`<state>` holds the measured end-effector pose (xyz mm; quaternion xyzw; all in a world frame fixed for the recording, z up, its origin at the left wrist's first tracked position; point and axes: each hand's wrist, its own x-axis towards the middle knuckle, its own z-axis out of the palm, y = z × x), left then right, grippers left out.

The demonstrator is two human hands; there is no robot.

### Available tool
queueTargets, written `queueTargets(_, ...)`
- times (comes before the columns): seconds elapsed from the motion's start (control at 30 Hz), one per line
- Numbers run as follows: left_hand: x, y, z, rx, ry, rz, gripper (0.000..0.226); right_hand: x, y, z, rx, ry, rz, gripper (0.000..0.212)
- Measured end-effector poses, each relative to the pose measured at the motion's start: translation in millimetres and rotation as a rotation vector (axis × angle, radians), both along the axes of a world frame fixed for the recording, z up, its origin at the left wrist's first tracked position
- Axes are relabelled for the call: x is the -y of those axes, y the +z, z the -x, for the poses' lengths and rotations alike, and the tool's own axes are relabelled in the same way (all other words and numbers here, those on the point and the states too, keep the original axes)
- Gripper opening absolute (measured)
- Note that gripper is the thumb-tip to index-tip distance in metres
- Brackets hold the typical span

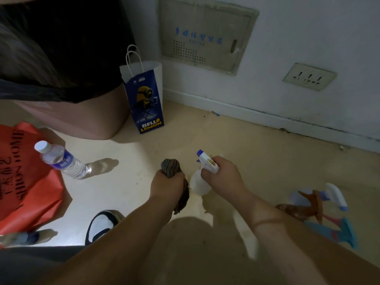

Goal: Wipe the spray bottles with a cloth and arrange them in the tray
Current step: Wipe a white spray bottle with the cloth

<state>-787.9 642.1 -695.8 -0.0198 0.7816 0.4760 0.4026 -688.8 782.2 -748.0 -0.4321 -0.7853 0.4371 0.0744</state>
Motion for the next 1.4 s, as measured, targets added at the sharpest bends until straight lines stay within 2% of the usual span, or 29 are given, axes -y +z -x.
queueTargets(0.13,-1.8,42.6,-19.3,-0.086,-0.153,-0.054,0.009,0.0,57.4,-20.6,0.041,0.119,-0.024,0.014)
queueTargets(0.27,-5.7,91.8,-25.6,-0.149,-0.259,-0.101,0.005,7.2,119.9,-43.0,0.054,0.147,-0.059,0.013)
queueTargets(0.37,-5.0,126.7,-24.5,-0.132,-0.244,-0.146,0.017,15.1,166.4,-67.2,0.041,0.159,-0.098,0.014)
queueTargets(0.47,-5.1,172.0,-31.8,-0.172,-0.295,-0.234,0.002,21.2,211.5,-92.0,0.025,0.134,-0.130,0.019)
queueTargets(0.53,-6.6,201.8,-42.1,-0.269,-0.420,-0.310,0.014,25.0,236.3,-105.4,0.026,0.122,-0.151,0.018)
queueTargets(0.63,-9.8,236.3,-61.3,-0.572,-0.645,-0.391,0.035,29.9,263.0,-120.3,0.039,0.124,-0.174,0.015)
queueTargets(0.83,-15.2,228.6,-82.3,-1.072,-1.117,-0.305,0.030,31.2,264.3,-132.3,0.046,0.055,-0.102,0.009)
queueTargets(0.9,-12.0,214.5,-79.7,-1.165,-1.231,-0.332,0.038,31.5,259.0,-132.1,0.053,0.068,-0.091,0.009)
queueTargets(1.03,-7.9,194.9,-81.4,-1.203,-1.235,-0.391,0.060,30.7,261.8,-125.2,-0.007,0.116,-0.070,0.023)
queueTargets(1.1,-12.9,189.1,-87.5,-1.327,-1.180,-0.337,0.056,29.2,263.6,-123.3,-0.061,0.125,-0.047,0.030)
queueTargets(1.2,-32.5,182.4,-75.3,-1.450,-1.125,-0.369,0.047,25.5,265.3,-118.7,-0.095,0.162,-0.047,0.024)
queueTargets(1.27,-47.7,181.1,-61.4,-1.391,-1.067,-0.424,0.042,17.5,262.8,-115.3,-0.121,0.146,-0.067,0.021)
queueTargets(1.33,-62.1,179.4,-50.8,-1.140,-0.959,-0.412,0.037,8.8,258.0,-113.2,-0.100,0.124,-0.123,0.016)
queueTargets(1.4,-72.6,177.6,-44.4,-0.893,-0.904,-0.318,0.036,2.9,252.0,-112.9,-0.072,0.135,-0.155,0.015)
